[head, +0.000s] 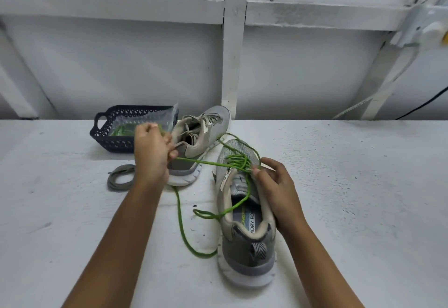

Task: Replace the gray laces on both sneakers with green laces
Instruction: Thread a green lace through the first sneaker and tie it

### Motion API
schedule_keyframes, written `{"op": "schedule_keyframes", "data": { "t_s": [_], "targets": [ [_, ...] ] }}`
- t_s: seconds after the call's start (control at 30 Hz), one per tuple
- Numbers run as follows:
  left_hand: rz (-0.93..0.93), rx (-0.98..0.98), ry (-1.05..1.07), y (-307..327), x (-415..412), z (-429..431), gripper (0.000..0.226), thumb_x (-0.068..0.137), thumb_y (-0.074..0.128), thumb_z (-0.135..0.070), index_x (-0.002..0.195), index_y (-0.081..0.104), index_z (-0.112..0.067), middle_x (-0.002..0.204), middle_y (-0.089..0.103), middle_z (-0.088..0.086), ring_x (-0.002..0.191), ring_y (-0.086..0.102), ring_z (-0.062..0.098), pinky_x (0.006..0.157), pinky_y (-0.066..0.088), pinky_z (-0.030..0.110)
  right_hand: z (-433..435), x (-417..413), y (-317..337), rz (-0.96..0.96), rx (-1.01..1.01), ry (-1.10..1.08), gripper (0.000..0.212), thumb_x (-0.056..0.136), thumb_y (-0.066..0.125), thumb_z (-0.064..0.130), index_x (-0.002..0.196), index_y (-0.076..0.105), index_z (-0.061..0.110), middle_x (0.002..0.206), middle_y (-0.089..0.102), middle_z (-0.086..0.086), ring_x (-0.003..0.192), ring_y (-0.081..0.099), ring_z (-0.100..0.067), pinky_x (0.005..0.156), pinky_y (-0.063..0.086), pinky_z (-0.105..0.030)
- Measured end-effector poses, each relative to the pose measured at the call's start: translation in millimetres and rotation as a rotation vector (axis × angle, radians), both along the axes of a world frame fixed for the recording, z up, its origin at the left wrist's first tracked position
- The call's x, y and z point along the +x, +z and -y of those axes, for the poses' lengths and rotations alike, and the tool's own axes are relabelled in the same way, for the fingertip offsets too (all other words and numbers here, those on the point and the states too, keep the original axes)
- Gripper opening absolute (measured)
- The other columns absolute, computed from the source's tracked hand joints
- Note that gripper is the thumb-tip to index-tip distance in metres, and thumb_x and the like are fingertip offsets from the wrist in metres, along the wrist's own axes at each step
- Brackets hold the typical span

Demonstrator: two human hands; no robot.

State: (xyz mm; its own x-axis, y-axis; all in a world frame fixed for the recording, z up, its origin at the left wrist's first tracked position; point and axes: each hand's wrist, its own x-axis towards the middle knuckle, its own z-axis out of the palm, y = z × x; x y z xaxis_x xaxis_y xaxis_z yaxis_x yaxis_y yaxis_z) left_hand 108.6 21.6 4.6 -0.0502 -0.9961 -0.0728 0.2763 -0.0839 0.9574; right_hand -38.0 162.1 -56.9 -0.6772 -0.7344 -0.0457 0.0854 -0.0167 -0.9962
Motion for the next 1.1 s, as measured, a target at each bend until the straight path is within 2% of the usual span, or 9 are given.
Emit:
{"op": "schedule_keyframes", "data": {
  "t_s": [0.17, 0.27, 0.4, 0.53, 0.63, 0.73, 0.9, 0.97, 1.1],
  "targets": [
    [1.017, -0.507, -0.046, 2, -3, -15, 0.020, 0.096, 0.042, -0.020, 0.114, 0.051, -0.014, 0.106, 0.050, 0.005, 0.087, 0.053, 0.020, 0.072, 0.041, 0.031, 1, 0, -2, -0.018, -0.032, -0.014, 0.023, 0.089, 0.060, 0.007, 0.108, 0.057, 0.020, 0.104, 0.067, -0.002, 0.094, 0.064, -0.009, 0.075, 0.050, -0.015],
    [1.177, -0.879, -0.263, -9, -31, -39, 0.038, 0.093, 0.047, -0.021, 0.128, 0.052, -0.007, 0.142, 0.033, 0.015, 0.129, 0.034, 0.030, 0.109, 0.028, 0.038, 0, 0, -4, -0.025, -0.039, -0.014, 0.023, 0.089, 0.060, 0.008, 0.105, 0.056, 0.024, 0.105, 0.067, -0.002, 0.098, 0.064, -0.013, 0.078, 0.051, -0.019],
    [1.519, -0.963, -0.547, -23, -60, -54, 0.032, 0.094, 0.044, -0.024, 0.115, 0.060, -0.006, 0.133, 0.045, 0.015, 0.128, 0.035, 0.029, 0.110, 0.020, 0.042, 0, -1, -4, -0.032, -0.046, -0.009, 0.027, 0.089, 0.059, 0.008, 0.112, 0.055, 0.021, 0.108, 0.065, -0.002, 0.100, 0.063, -0.013, 0.072, 0.052, -0.012],
    [1.264, -0.910, -0.615, -25, -63, -51, 0.020, 0.094, 0.047, -0.024, 0.093, 0.064, -0.012, 0.109, 0.059, 0.009, 0.108, 0.052, 0.026, 0.097, 0.037, 0.037, -1, -1, -3, -0.022, -0.057, -0.008, 0.028, 0.090, 0.058, 0.006, 0.116, 0.054, 0.017, 0.110, 0.064, -0.003, 0.100, 0.063, -0.010, 0.070, 0.051, -0.010],
    [0.773, -0.568, -0.697, -15, -52, -49, 0.028, 0.091, 0.051, -0.014, 0.064, 0.054, -0.020, 0.096, 0.069, 0.000, 0.095, 0.062, 0.015, 0.086, 0.047, 0.026, -2, -1, -2, -0.014, -0.058, -0.011, 0.031, 0.090, 0.057, 0.006, 0.120, 0.053, 0.014, 0.111, 0.064, -0.003, 0.102, 0.062, -0.012, 0.072, 0.051, -0.009],
    [0.316, -0.256, -0.754, -1, -34, -45, 0.036, 0.095, 0.040, 0.000, 0.063, 0.056, -0.006, 0.072, 0.070, 0.007, 0.071, 0.066, 0.016, 0.072, 0.056, 0.022, -2, 1, -1, -0.020, -0.055, -0.022, 0.029, 0.090, 0.058, 0.006, 0.117, 0.054, 0.016, 0.109, 0.064, -0.003, 0.098, 0.063, -0.010, 0.071, 0.050, -0.008],
    [-0.058, -0.054, -0.723, 22, 1, -23, 0.025, 0.072, 0.056, -0.012, 0.049, 0.046, -0.015, 0.040, 0.044, 0.001, 0.031, 0.043, 0.013, 0.036, 0.043, 0.019, -1, 1, -2, -0.013, -0.065, -0.029, 0.025, 0.090, 0.059, 0.007, 0.110, 0.056, 0.021, 0.108, 0.066, -0.004, 0.099, 0.063, -0.013, 0.075, 0.051, -0.013],
    [0.032, -0.078, -0.787, 30, 11, -16, 0.019, 0.065, 0.060, -0.019, 0.050, 0.047, -0.017, 0.040, 0.040, 0.001, 0.027, 0.035, 0.012, 0.033, 0.036, 0.017, -1, 1, -3, -0.017, -0.062, -0.031, 0.026, 0.090, 0.059, 0.008, 0.112, 0.055, 0.021, 0.109, 0.066, -0.003, 0.101, 0.063, -0.013, 0.078, 0.051, -0.016],
    [0.582, -0.342, -0.716, 32, -5, -24, 0.020, 0.094, 0.050, -0.015, 0.076, 0.058, -0.012, 0.054, 0.057, -0.001, 0.041, 0.051, 0.012, 0.045, 0.042, 0.021, -1, 1, -4, -0.025, -0.061, -0.041, 0.026, 0.089, 0.059, 0.009, 0.112, 0.055, 0.020, 0.110, 0.066, -0.002, 0.102, 0.063, -0.013, 0.077, 0.051, -0.015]
  ]
}}
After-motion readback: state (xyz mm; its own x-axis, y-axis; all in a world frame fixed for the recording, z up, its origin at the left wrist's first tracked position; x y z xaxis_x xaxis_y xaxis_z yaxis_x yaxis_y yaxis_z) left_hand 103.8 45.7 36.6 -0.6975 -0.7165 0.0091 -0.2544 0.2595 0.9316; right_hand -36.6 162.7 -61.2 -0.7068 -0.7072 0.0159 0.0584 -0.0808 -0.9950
